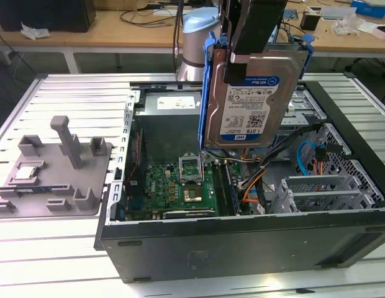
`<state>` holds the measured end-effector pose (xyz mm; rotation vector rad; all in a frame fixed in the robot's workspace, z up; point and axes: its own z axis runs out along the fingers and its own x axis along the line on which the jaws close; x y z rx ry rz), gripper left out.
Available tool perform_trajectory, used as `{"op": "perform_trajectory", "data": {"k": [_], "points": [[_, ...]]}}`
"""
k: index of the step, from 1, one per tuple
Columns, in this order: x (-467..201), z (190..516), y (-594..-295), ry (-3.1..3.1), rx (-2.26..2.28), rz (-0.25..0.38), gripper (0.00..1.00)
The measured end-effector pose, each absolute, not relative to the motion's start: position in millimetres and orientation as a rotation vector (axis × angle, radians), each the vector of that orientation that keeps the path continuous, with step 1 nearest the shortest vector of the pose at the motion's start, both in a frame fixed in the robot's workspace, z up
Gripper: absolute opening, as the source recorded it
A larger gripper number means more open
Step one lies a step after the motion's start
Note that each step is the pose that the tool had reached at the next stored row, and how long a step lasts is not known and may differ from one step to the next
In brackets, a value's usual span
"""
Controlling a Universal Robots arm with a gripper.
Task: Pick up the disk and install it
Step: 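Insert the disk into the insertion slot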
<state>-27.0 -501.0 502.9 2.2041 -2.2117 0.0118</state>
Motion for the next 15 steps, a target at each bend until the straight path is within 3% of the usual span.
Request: {"op": "perform_trajectory", "data": {"k": [15], "points": [[-26.7,502.9,-501.7,-2.213,2.205,0.010,0.37]]}}
